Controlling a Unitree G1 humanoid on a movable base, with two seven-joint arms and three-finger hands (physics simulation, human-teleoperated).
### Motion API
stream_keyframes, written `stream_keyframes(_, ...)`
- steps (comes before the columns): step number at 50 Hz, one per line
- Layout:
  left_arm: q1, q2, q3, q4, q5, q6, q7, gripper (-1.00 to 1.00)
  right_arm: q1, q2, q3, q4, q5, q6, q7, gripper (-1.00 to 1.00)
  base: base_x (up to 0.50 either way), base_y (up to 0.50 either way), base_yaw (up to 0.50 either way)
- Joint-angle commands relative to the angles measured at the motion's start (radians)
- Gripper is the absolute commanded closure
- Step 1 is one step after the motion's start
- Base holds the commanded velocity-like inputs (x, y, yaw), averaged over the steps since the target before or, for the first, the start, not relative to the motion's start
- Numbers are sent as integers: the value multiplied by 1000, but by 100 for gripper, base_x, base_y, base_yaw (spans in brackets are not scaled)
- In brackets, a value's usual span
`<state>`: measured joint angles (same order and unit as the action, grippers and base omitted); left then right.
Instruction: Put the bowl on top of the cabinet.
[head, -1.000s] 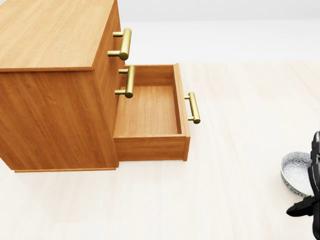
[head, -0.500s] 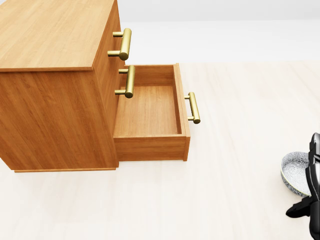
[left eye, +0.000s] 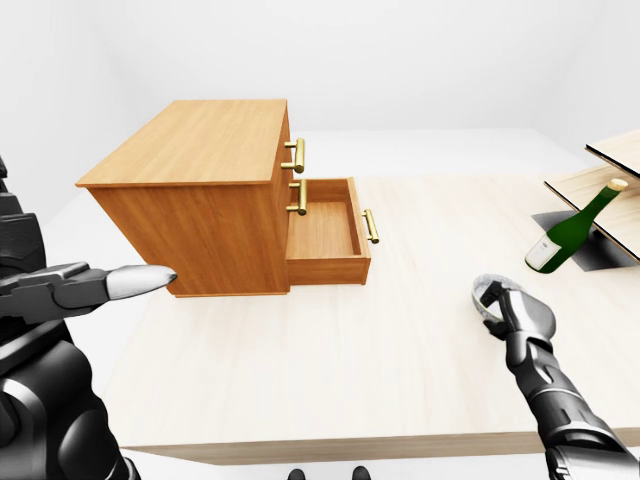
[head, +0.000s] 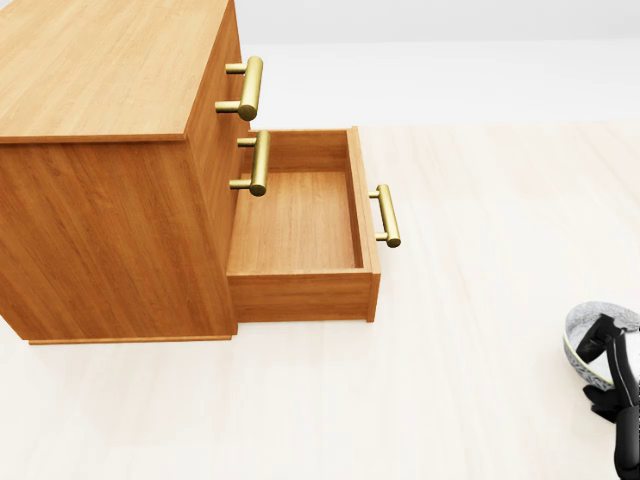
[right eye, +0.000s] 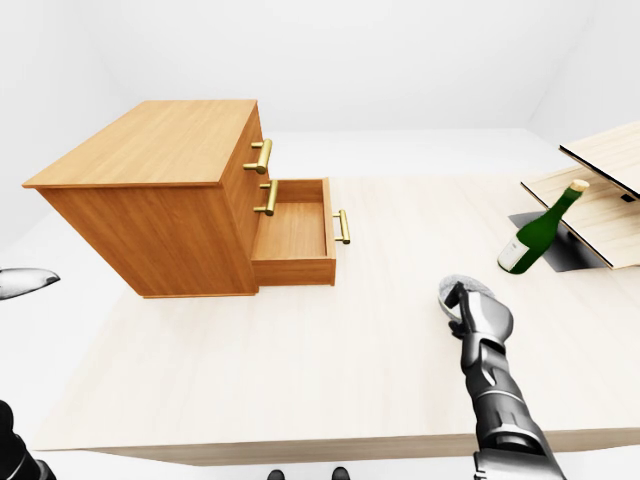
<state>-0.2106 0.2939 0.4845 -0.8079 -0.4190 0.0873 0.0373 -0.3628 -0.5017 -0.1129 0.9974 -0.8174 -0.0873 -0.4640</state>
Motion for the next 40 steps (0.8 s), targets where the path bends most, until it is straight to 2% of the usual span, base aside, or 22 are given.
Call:
stream_keyframes(1, 3, -4, -6, 2, 9, 0, -5, -100, 1, -1, 9, 19, -1, 0, -22, 100, 0, 0, 0)
stream_keyframes(7, 4, -7, -8, 5, 15, 0, -8, -100, 5, -3, 6, 6, -3, 0, -19, 100, 0, 0, 0)
stream_keyframes(18, 4, -10, -7, 5, 21, 0, -13, -100, 96, 2, -46, -212, -20, 0, 57, 100, 0, 0, 0)
stream_keyframes(29, 0, -6, -4, 6, 17, 0, -10, -100, 224, 56, -144, -602, -65, 0, 240, 100, 0, 0, 0)
stream_keyframes(40, 0, -3, 3, 10, 10, 0, -9, -100, 234, 102, -195, -859, -92, 0, 441, 100, 0, 0, 0)
